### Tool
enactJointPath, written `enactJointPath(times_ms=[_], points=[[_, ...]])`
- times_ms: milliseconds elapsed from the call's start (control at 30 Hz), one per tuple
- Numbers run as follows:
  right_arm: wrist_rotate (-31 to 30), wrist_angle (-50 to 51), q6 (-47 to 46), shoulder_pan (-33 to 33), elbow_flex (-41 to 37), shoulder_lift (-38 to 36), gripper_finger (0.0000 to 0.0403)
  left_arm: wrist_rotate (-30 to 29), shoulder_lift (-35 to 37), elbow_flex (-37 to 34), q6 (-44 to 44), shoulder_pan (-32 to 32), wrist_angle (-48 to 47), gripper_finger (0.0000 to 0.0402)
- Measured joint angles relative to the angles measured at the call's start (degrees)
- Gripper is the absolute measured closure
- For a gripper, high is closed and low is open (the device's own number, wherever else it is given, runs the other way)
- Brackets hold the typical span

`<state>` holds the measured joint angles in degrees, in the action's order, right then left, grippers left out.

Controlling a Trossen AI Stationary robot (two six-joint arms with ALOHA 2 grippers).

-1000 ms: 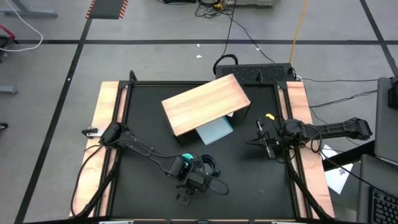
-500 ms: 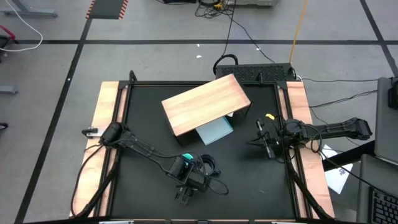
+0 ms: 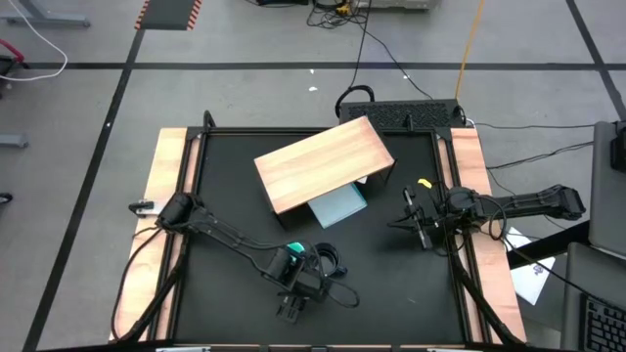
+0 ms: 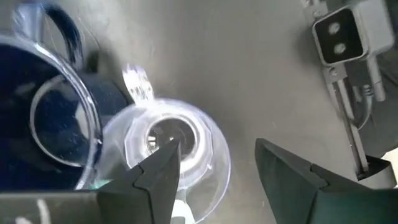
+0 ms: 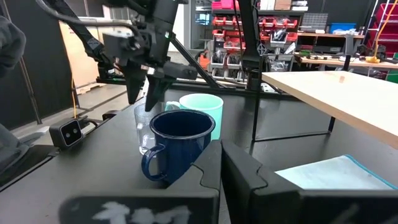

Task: Stack small to large cups/mugs on shelf
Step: Put the transparent mug on the shelf

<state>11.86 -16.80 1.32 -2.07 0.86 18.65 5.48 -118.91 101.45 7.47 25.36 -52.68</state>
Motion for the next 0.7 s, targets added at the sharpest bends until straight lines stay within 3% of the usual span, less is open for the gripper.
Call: enactJointPath(times_ms=[533,700], points=[[0.00,0.00,-0.20,0.00,-0.02,0.02,0.0403,0.02,-0.02,-2.89,1.34,0.00,3.35,0.0194],[0.00,0.00,-0.20,0.00,0.00,0.01,0.0403,-0.62,-0.02,-2.89,1.18,0.00,3.34,0.0225]])
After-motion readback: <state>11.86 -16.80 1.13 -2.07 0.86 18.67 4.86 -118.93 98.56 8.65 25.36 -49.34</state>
